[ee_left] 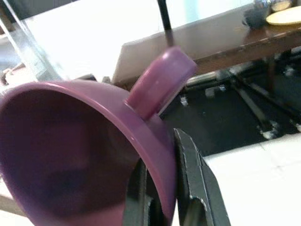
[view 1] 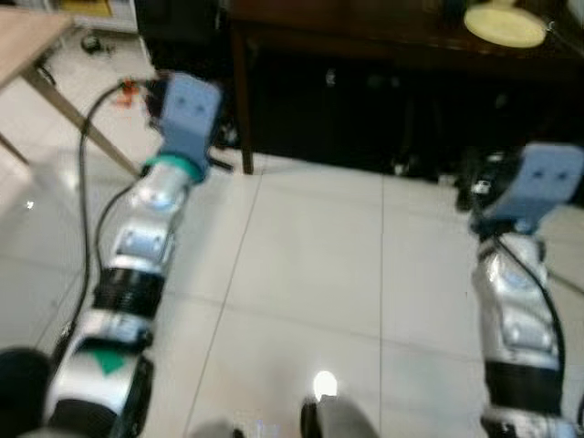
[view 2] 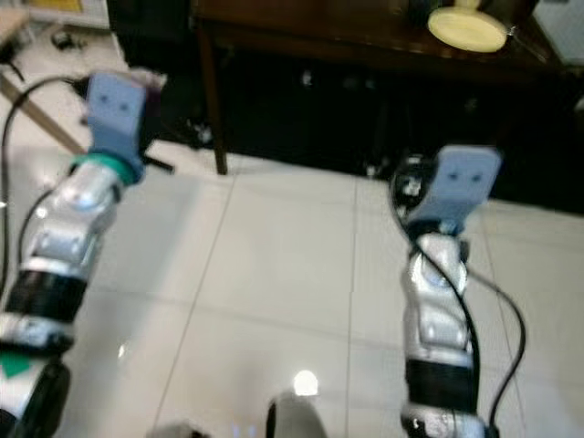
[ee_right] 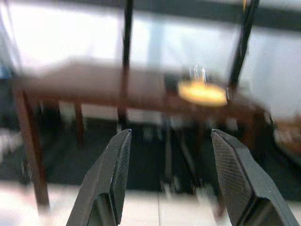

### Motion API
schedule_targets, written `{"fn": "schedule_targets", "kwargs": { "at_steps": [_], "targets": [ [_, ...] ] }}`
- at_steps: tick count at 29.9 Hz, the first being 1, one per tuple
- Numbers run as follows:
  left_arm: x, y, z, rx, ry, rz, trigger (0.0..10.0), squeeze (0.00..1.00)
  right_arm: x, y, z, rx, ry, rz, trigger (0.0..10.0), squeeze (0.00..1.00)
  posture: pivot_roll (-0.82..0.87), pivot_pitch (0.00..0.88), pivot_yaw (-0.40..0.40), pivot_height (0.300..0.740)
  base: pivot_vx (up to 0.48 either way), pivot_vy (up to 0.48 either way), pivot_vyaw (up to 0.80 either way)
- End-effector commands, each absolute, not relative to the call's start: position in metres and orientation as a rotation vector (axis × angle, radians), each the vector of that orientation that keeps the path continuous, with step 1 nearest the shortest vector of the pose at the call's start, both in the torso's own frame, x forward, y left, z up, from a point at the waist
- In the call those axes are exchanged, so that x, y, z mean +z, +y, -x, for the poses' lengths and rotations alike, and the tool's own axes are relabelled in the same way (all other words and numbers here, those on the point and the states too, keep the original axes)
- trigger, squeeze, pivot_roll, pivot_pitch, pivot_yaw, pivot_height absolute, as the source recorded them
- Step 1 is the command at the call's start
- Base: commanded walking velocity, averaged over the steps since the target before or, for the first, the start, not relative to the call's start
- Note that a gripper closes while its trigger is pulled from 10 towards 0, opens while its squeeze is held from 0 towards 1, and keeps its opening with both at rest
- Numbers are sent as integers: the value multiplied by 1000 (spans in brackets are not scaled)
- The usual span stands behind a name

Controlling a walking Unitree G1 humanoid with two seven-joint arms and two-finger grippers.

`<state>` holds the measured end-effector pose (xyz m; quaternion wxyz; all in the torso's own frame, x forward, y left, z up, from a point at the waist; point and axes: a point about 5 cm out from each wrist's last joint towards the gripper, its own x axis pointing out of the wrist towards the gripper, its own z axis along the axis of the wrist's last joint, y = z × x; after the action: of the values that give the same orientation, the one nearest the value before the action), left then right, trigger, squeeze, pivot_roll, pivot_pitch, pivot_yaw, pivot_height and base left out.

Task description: Setting the table

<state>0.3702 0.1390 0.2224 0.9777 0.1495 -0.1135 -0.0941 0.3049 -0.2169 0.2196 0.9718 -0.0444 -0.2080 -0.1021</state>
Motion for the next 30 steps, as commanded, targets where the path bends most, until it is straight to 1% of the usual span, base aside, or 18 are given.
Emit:
{"fn": "schedule_targets", "kwargs": {
  "at_steps": [1, 3, 6, 12, 14, 25, 27, 30],
  "targets": [
    [223, 151, -371, -150, -228, -317, 10000, 0, 217, -209, -306, -179, -412, 75, 10000, 0, -20, 23, 55, 740, 465, 0, 0],
    [223, 151, -371, -151, -232, -315, 10000, 0, 216, -208, -306, -177, -406, 73, 10000, 0, -20, 23, 55, 740, 465, 0, 0],
    [224, 151, -372, -154, -235, -314, 10000, 0, 215, -207, -307, -176, -397, 70, 10000, 0, -20, 23, 55, 740, 464, 0, -713],
    [225, 149, -372, -169, -243, -308, 10000, 0, 213, -207, -308, -180, -386, 68, 10000, 0, -19, 22, 57, 740, 465, 0, 0],
    [225, 148, -372, -176, -244, -306, 10000, 0, 213, -208, -308, -182, -383, 70, 10000, 0, -19, 22, 57, 740, 465, 0, -800],
    [224, 143, -373, -214, -249, -304, 10000, 0, 210, -209, -309, -193, -364, 68, 10000, 0, -21, 10, 60, 740, 465, 0, 0],
    [224, 143, -373, -216, -249, -304, 10000, 0, 209, -209, -309, -196, -359, 68, 10000, 0, -21, 9, 60, 740, 465, 0, -519],
    [224, 142, -373, -219, -251, -304, 10000, 0, 208, -210, -310, -199, -354, 62, 10000, 0, -21, 7, 61, 740, 465, 0, 0]
  ]
}}
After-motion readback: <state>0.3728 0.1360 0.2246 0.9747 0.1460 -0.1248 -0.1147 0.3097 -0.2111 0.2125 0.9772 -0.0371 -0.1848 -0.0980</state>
